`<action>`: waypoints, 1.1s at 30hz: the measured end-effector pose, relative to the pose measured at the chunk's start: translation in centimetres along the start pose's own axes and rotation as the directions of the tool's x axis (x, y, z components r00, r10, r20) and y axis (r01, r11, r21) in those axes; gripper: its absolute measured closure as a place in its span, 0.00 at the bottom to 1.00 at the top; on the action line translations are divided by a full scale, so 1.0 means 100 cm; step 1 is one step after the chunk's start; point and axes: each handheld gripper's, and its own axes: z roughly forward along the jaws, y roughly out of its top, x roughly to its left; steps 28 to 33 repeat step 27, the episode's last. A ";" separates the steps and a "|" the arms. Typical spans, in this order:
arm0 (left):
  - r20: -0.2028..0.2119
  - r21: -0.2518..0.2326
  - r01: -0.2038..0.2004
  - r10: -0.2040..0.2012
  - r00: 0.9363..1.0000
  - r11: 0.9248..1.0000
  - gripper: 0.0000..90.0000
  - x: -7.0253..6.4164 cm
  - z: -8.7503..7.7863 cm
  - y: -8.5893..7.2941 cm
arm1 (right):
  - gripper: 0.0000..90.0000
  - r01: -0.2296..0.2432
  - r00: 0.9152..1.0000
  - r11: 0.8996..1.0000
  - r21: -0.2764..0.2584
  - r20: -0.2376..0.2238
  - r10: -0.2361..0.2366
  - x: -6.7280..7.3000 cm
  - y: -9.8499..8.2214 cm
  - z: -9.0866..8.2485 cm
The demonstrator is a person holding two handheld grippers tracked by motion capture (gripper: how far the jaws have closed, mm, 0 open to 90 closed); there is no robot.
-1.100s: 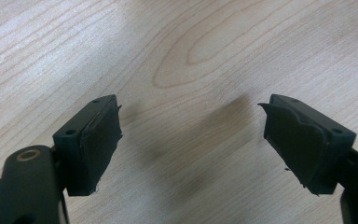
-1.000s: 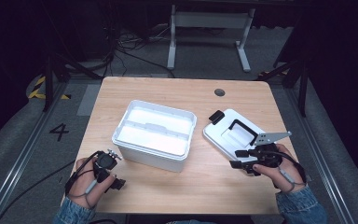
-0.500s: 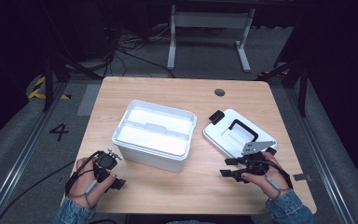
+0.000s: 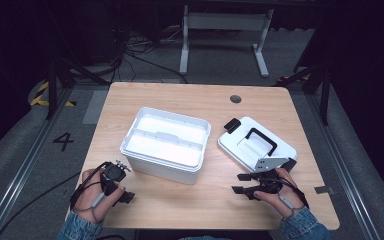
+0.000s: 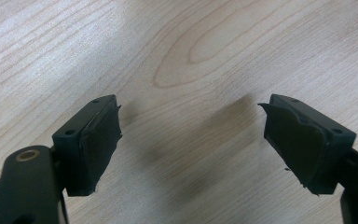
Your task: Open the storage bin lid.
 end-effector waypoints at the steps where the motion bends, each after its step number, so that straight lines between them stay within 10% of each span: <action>1: 0.002 0.000 -0.001 0.001 1.000 1.000 0.21 0.000 0.000 0.000 | 0.51 0.009 1.000 1.000 -0.001 0.004 -0.009 0.001 -0.001 0.001; 15: 0.008 0.006 -0.008 0.008 1.000 1.000 0.21 -0.002 0.001 0.001 | 0.50 0.123 0.992 0.992 -0.008 0.029 -0.123 0.011 -0.010 0.015; 33: 0.010 0.002 -0.005 0.005 1.000 1.000 0.21 -0.001 0.001 0.002 | 0.47 0.118 0.992 0.993 -0.010 0.039 -0.117 0.013 -0.011 0.019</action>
